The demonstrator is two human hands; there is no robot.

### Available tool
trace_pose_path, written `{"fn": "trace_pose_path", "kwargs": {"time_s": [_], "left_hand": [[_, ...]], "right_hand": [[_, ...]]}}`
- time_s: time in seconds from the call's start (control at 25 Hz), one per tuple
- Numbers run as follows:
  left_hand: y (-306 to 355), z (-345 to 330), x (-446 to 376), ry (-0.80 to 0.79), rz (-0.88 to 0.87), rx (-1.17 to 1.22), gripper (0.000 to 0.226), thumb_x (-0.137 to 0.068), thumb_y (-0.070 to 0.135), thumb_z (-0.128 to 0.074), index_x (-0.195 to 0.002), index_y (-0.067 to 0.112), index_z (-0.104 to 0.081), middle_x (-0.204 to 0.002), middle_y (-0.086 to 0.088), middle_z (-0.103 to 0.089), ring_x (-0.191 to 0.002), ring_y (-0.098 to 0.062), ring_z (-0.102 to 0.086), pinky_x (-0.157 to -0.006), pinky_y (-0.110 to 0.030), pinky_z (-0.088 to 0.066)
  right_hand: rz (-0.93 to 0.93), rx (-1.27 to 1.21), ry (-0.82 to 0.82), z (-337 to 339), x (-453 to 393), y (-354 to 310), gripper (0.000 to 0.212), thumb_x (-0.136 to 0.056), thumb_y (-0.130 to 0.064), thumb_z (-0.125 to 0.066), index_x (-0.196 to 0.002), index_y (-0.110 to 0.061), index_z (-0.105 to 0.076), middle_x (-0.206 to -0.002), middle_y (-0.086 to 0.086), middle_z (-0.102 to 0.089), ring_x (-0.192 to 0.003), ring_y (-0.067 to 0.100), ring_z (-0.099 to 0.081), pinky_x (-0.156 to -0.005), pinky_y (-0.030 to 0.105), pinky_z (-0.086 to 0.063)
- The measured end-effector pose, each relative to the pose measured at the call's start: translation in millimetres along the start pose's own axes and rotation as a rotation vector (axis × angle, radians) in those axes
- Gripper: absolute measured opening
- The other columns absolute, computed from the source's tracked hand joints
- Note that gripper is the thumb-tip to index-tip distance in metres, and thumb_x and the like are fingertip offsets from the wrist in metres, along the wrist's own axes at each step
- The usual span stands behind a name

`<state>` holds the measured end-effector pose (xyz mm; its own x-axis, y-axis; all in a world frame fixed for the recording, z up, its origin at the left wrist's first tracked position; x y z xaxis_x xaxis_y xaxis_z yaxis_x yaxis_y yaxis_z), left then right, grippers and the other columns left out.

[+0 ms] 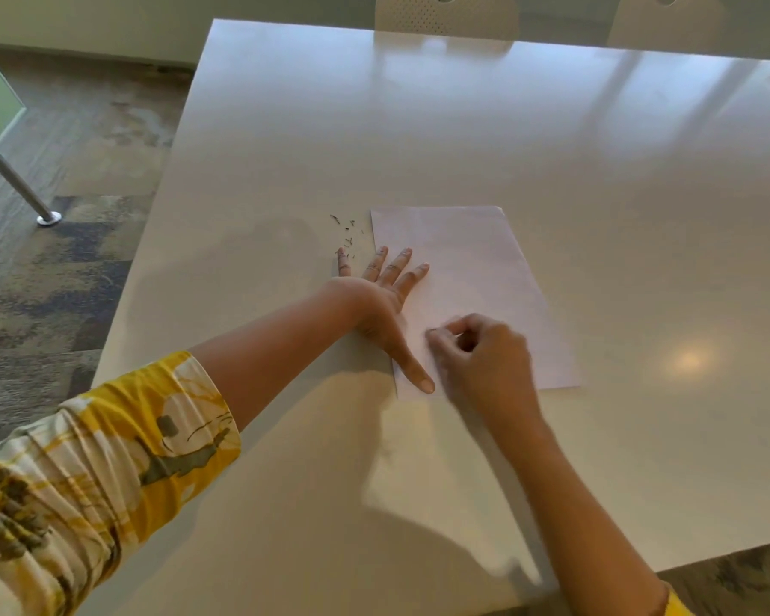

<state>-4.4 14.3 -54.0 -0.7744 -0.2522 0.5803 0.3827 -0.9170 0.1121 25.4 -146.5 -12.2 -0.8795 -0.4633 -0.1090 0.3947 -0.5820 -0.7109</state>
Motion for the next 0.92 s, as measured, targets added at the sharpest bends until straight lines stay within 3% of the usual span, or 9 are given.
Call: {"fn": "trace_pose_path", "kwargs": {"time_s": [0.08,0.16,0.2,0.32,0.36,0.48,0.56,0.76,0.92], "left_hand": [[0.9,0.3,2.5,-0.022,-0.005,0.02,0.18,-0.002,0.099,-0.057,-0.143,0.04,0.038,-0.147,0.014,0.051,-0.136,-0.018,0.048,-0.107,-0.073,0.019],[1.4,1.5,3.7,-0.027,-0.013,0.027,0.181,0.0,0.098,-0.056,-0.144,0.04,0.037,-0.148,0.014,0.05,-0.136,-0.019,0.048,-0.107,-0.073,0.019],[1.3,1.6,3.6,-0.027,-0.014,0.03,0.18,-0.002,0.098,-0.057,-0.144,0.04,0.037,-0.148,0.013,0.05,-0.136,-0.019,0.047,-0.108,-0.073,0.018],[0.7,0.4,2.3,0.001,0.001,-0.006,0.171,-0.021,0.097,-0.065,-0.144,0.039,0.038,-0.15,0.012,0.049,-0.138,-0.018,0.045,-0.109,-0.071,0.019],[0.9,0.3,1.9,0.002,0.003,-0.013,0.17,-0.022,0.097,-0.065,-0.143,0.039,0.039,-0.149,0.012,0.049,-0.138,-0.019,0.045,-0.109,-0.071,0.019],[1.6,1.0,2.3,-0.022,-0.005,0.016,0.179,-0.005,0.098,-0.059,-0.142,0.039,0.04,-0.148,0.013,0.051,-0.135,-0.019,0.048,-0.111,-0.071,0.014],[1.7,2.0,3.3,-0.021,-0.003,0.008,0.178,-0.009,0.097,-0.061,-0.143,0.039,0.039,-0.148,0.013,0.05,-0.136,-0.019,0.048,-0.11,-0.072,0.015],[0.4,3.1,2.8,0.006,0.016,-0.052,0.165,-0.032,0.094,-0.069,-0.144,0.038,0.038,-0.15,0.01,0.049,-0.14,-0.019,0.043,-0.109,-0.071,0.019],[0.8,4.3,6.7,-0.01,0.023,-0.052,0.17,-0.025,0.093,-0.071,-0.145,0.039,0.037,-0.149,0.013,0.049,-0.139,-0.019,0.044,-0.107,-0.071,0.022]], "right_hand": [[-0.131,0.106,0.136,45.1,-20.4,35.4,0.014,-0.084,-0.032,-0.069,-0.084,-0.018,-0.074,-0.071,-0.002,-0.071,-0.074,0.018,-0.068,-0.064,0.025,-0.043],[-0.202,0.146,0.232,63.9,-24.9,47.6,0.015,-0.087,-0.029,-0.067,-0.087,-0.015,-0.073,-0.079,0.008,-0.073,-0.084,0.03,-0.068,-0.07,0.029,-0.044],[-0.173,0.128,0.227,54.9,-21.6,37.4,0.014,-0.087,-0.027,-0.066,-0.087,-0.015,-0.073,-0.079,0.007,-0.073,-0.082,0.03,-0.068,-0.068,0.029,-0.044],[0.026,-0.04,-0.059,-13.2,3.3,-8.3,0.009,-0.085,-0.027,-0.067,-0.079,-0.021,-0.071,-0.062,-0.007,-0.067,-0.058,0.006,-0.064,-0.05,0.014,-0.044],[0.044,-0.053,-0.083,-16.2,3.9,-10.3,0.009,-0.083,-0.029,-0.069,-0.077,-0.023,-0.07,-0.059,-0.008,-0.066,-0.055,0.004,-0.063,-0.048,0.013,-0.043],[-0.108,0.018,0.073,30.0,-22.1,26.6,0.01,-0.082,-0.031,-0.071,-0.079,-0.021,-0.072,-0.063,-0.007,-0.068,-0.065,0.009,-0.066,-0.061,0.023,-0.048],[-0.155,0.068,0.171,45.8,-23.9,35.2,0.011,-0.085,-0.027,-0.067,-0.084,-0.018,-0.072,-0.069,-0.003,-0.07,-0.073,0.02,-0.067,-0.067,0.028,-0.046],[0.011,-0.104,-0.084,-25.5,7.3,-12.2,0.01,-0.082,-0.029,-0.068,-0.076,-0.021,-0.068,-0.059,-0.006,-0.065,-0.055,0.006,-0.06,-0.051,0.018,-0.042],[-0.221,0.082,0.185,55.9,-26.1,47.0,0.014,-0.082,-0.03,-0.067,-0.082,-0.017,-0.073,-0.072,-0.001,-0.07,-0.078,0.024,-0.068,-0.068,0.027,-0.046]]}}
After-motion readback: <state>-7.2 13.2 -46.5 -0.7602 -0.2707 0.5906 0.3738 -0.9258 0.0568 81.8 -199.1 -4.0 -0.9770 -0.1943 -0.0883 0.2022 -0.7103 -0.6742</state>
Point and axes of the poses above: each hand's wrist, its own x-axis away from the middle knuckle, its own z-axis out of the back of the hand, y = z × x, the point moved 8 cm from there along -x, towards the middle knuckle
